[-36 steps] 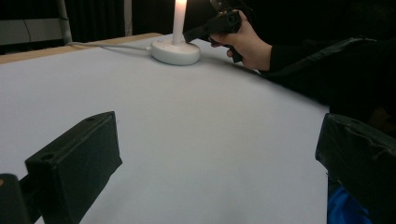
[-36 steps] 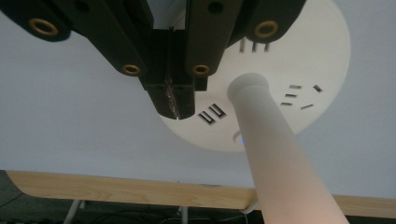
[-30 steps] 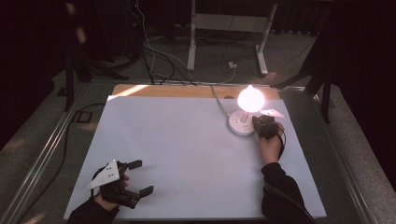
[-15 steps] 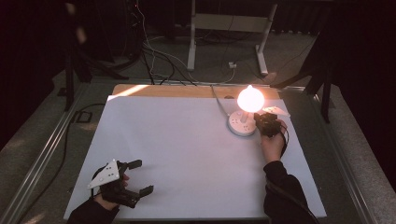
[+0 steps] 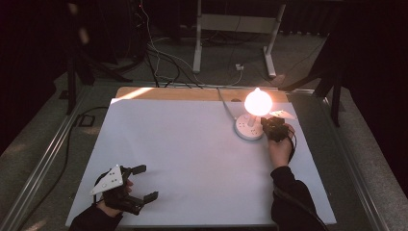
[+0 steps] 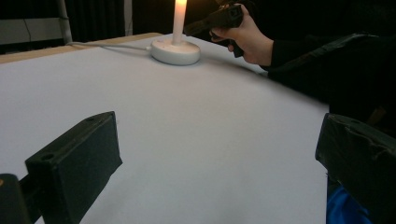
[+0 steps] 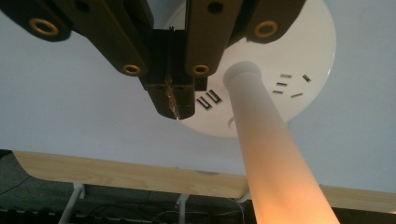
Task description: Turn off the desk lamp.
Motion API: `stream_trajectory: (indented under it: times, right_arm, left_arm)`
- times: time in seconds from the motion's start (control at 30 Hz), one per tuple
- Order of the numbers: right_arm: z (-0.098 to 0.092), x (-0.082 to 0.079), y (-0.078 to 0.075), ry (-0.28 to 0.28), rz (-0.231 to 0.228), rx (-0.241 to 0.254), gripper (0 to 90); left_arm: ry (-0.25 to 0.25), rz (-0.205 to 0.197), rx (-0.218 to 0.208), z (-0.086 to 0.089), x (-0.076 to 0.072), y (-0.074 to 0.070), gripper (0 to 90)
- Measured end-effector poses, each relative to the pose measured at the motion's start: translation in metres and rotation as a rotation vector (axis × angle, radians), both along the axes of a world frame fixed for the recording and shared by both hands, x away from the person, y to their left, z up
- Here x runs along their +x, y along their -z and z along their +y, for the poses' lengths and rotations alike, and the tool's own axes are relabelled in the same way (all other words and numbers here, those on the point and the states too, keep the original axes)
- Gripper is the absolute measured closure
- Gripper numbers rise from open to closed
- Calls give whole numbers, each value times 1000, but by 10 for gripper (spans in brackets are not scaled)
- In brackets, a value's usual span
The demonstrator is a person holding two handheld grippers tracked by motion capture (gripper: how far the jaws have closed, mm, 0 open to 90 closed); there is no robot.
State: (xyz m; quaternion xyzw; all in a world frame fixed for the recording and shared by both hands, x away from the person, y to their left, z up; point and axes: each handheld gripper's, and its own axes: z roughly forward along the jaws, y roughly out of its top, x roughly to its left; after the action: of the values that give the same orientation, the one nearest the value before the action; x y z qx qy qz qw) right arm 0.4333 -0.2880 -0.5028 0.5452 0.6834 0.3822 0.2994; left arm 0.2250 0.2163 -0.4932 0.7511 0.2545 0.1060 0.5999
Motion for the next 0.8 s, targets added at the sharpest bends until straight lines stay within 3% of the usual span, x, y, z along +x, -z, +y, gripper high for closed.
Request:
stream_trajectory:
  times: [0.53,0.8]
  right_arm:
    - [1,3,8,2,24,-2,899]
    - [5,2,11,9,15,-45,899]
  left_arm:
    - [1,0,4,0,0,0,7]
    - [2,0,1,0,0,0,7]
